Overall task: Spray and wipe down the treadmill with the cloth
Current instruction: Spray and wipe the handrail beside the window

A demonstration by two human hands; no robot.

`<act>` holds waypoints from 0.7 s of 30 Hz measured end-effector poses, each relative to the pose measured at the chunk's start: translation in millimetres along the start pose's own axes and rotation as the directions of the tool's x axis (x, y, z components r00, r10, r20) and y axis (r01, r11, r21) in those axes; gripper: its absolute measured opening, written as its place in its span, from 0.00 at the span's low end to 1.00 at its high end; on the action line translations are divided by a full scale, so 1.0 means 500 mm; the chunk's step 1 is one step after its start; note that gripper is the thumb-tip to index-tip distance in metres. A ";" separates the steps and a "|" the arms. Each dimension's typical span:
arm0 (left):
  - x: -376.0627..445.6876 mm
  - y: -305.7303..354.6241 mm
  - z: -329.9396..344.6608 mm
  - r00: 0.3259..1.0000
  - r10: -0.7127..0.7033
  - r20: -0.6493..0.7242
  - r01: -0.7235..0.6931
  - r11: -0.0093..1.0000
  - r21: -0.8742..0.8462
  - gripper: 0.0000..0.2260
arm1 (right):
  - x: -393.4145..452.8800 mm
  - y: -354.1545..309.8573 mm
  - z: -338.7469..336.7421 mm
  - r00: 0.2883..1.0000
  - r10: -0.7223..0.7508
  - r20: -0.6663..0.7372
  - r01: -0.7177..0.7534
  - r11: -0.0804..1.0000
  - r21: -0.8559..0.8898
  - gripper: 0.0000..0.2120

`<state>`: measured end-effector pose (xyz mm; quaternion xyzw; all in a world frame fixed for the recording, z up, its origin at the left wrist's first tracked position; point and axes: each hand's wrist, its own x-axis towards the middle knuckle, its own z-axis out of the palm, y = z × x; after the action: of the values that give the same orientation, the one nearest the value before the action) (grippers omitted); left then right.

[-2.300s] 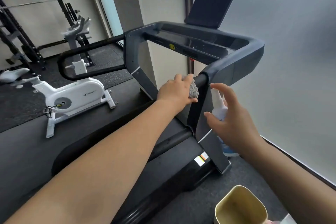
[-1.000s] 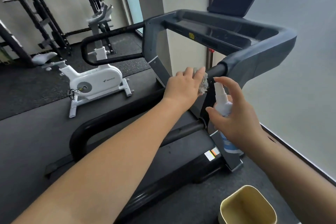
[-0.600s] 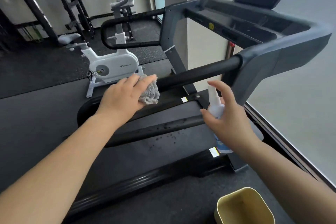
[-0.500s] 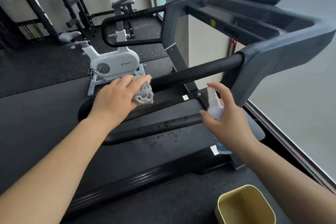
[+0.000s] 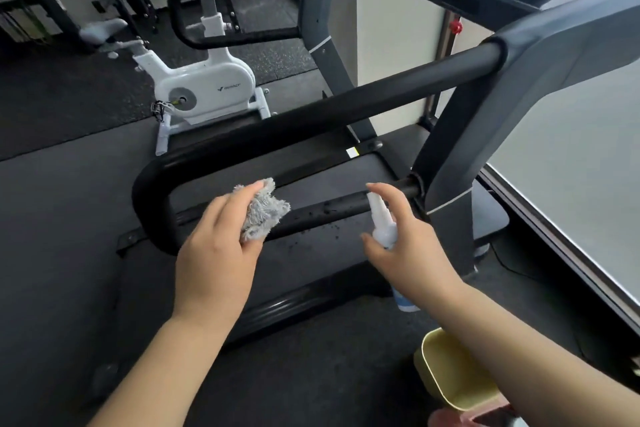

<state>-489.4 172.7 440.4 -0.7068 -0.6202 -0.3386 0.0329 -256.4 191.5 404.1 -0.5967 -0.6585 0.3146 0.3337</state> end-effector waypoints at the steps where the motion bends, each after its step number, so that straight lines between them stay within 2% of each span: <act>1: -0.006 -0.007 0.002 0.997 -0.080 0.004 0.080 0.996 -0.026 0.26 | 0.003 -0.001 0.019 1.000 0.007 0.022 -0.007 1.000 0.002 0.29; 3: -0.019 -0.021 0.002 0.984 -0.176 0.015 0.176 0.984 -0.024 0.23 | 0.012 -0.007 0.054 0.998 0.019 0.056 -0.020 1.000 0.005 0.28; 9: -0.036 -0.039 -0.005 0.960 -0.277 0.029 0.277 0.961 0.006 0.23 | 0.048 -0.019 0.120 0.994 -0.007 0.112 0.009 1.000 -0.012 0.23; 19: -0.017 -0.046 -0.009 0.959 -0.281 0.046 0.281 0.960 0.012 0.22 | 0.062 0.002 0.091 0.992 0.065 0.109 -0.061 0.997 -0.037 0.22; 21: -0.017 -0.047 -0.007 0.957 -0.283 0.056 0.282 0.959 0.021 0.21 | 0.060 0.011 0.075 0.989 0.087 0.116 -0.089 0.996 0.007 0.24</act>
<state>-512.1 169.3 430.1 -0.6202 -0.7177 -0.3153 -0.0295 -285.6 221.3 379.9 -0.6039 -0.6479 0.3670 0.2842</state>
